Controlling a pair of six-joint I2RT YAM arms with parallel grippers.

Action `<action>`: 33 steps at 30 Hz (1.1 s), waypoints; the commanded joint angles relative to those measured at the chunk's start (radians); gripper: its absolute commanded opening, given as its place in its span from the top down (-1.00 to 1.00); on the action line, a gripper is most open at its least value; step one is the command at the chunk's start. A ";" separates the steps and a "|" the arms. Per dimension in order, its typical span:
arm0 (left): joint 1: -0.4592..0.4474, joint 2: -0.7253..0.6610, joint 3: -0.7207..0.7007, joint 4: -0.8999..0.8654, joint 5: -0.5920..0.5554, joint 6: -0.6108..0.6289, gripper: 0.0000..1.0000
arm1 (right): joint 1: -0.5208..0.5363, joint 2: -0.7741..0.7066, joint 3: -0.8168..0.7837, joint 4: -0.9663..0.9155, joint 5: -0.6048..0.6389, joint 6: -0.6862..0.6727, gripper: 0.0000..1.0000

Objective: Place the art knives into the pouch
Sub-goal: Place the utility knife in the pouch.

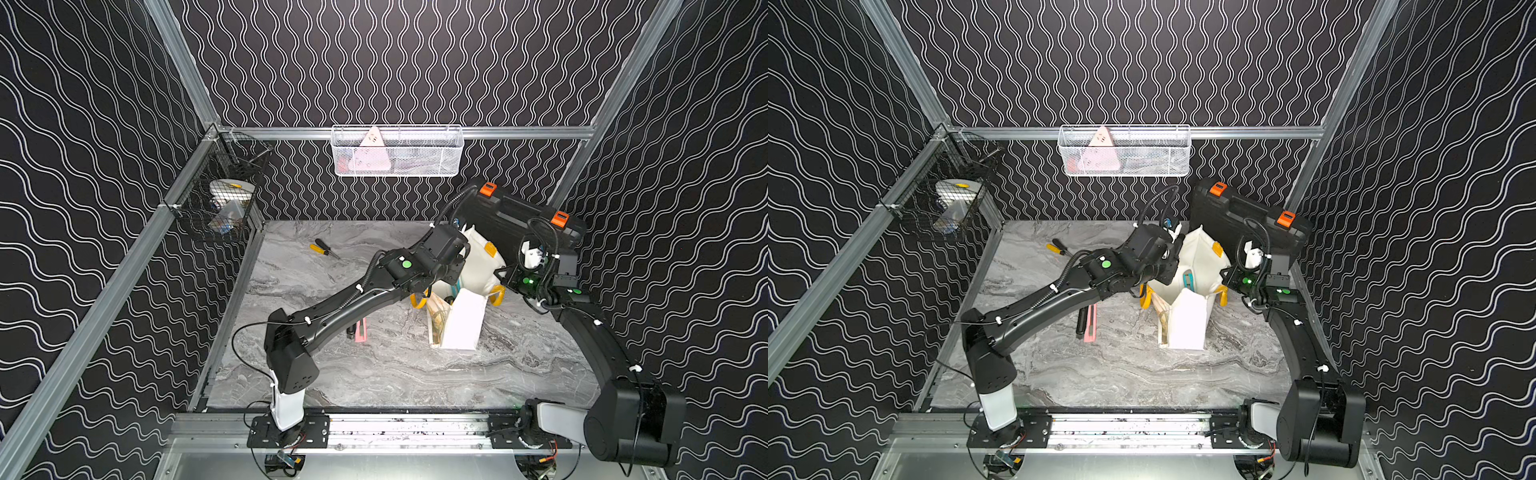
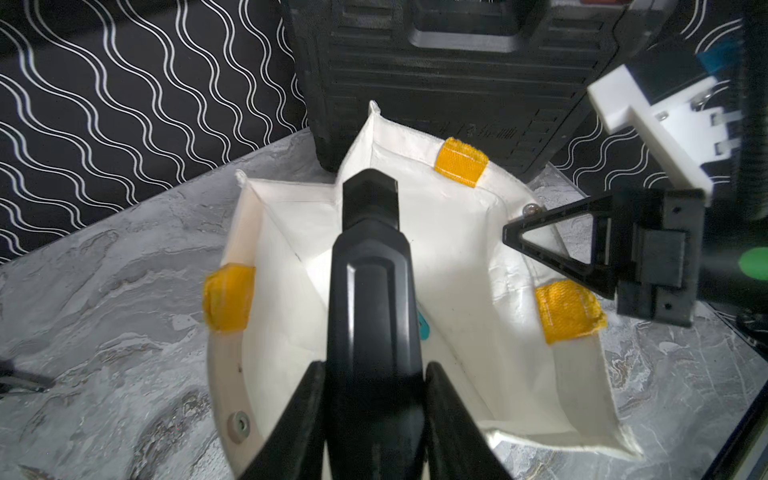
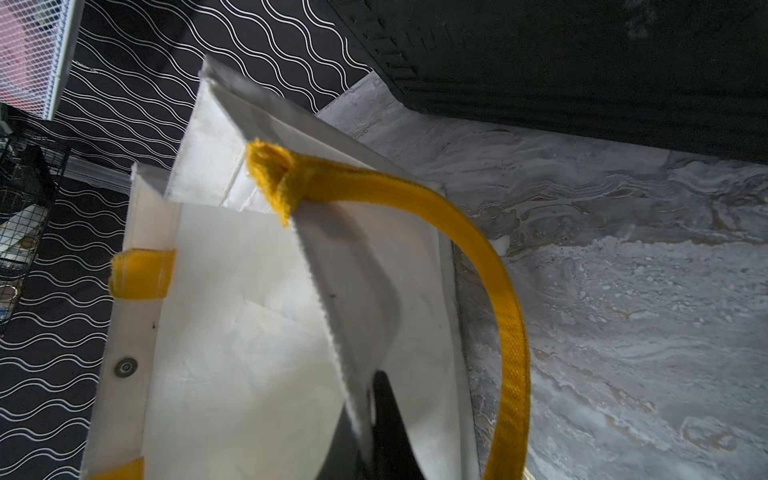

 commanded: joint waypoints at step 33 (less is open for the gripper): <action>0.127 0.476 0.342 -0.086 0.287 0.065 0.35 | 0.015 0.008 -0.005 0.039 -0.035 0.002 1.00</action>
